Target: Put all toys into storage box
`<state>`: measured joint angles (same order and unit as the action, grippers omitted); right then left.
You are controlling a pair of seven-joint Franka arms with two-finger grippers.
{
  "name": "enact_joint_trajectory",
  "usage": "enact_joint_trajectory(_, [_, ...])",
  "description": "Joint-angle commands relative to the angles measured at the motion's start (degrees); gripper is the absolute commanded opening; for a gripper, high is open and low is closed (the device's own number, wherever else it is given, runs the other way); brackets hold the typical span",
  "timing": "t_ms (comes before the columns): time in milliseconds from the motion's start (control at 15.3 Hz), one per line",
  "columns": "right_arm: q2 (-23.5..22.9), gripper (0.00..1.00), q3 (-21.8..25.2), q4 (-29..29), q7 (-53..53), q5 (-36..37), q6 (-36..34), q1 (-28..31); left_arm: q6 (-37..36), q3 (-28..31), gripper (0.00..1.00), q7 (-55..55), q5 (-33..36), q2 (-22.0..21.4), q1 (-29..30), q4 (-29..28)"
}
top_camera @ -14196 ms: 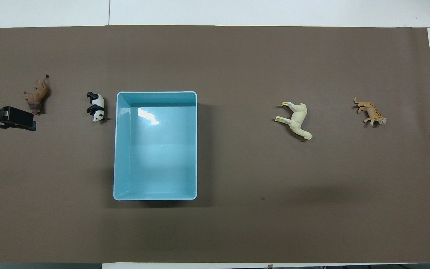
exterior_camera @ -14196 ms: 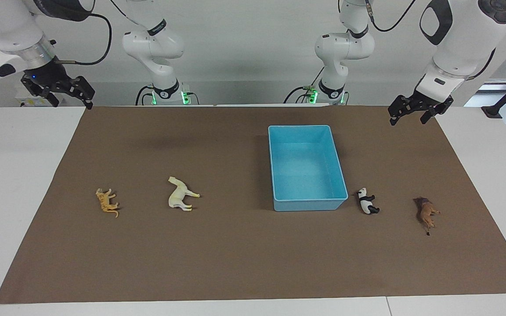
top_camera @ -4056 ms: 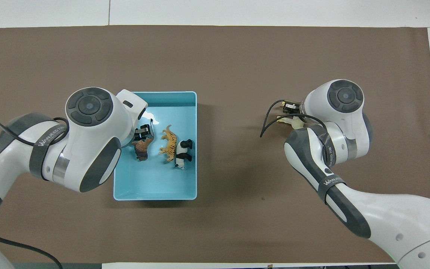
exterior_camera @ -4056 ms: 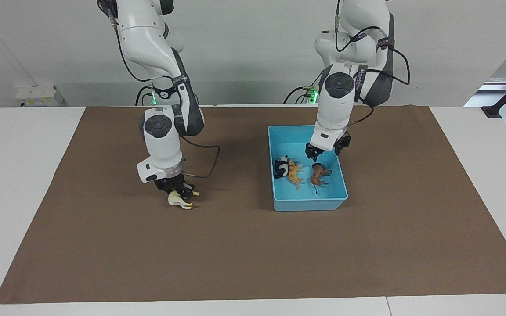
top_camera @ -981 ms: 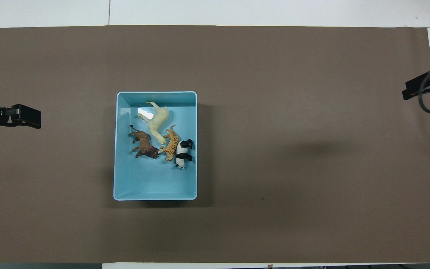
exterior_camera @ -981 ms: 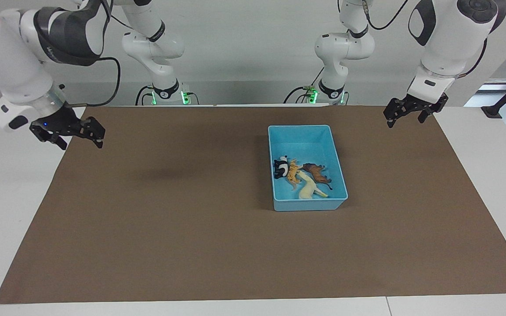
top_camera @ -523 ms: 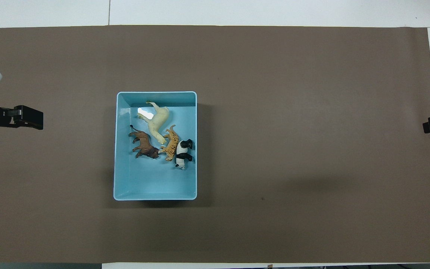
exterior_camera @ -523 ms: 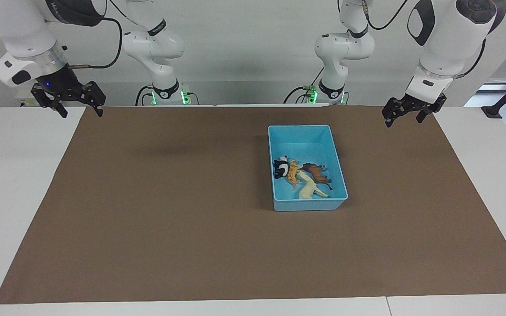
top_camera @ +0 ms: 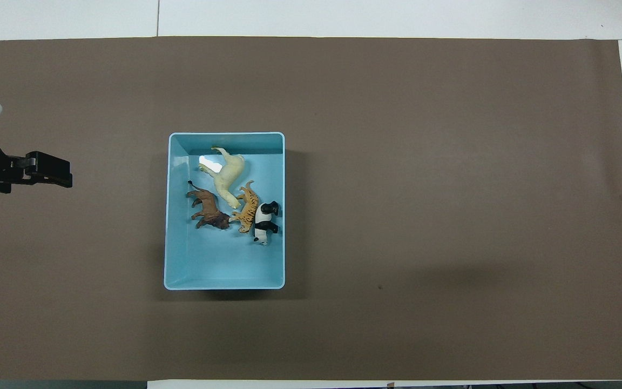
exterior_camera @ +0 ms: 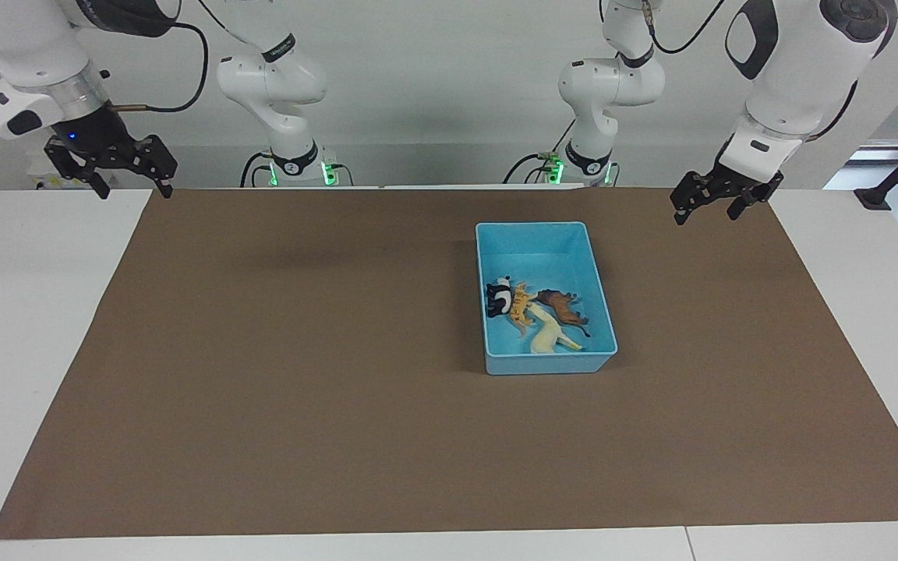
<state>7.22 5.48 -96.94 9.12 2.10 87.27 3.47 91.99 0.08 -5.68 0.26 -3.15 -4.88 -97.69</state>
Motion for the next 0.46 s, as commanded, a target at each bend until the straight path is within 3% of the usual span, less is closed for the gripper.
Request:
enact_joint_trajectory(0, [1.57, 1.00, -0.29, -0.96, 0.29, -0.60, -1.57, 0.75, -1.63, -0.16, 1.00, 1.20, -2.28, 0.25, 0.84, 1.01])
enact_joint_trajectory(393, [1.75, 1.00, -0.47, -0.97, 0.55, -0.60, -2.28, 0.84, -1.81, -0.16, 1.00, 1.28, -2.28, 0.07, 0.75, 1.01])
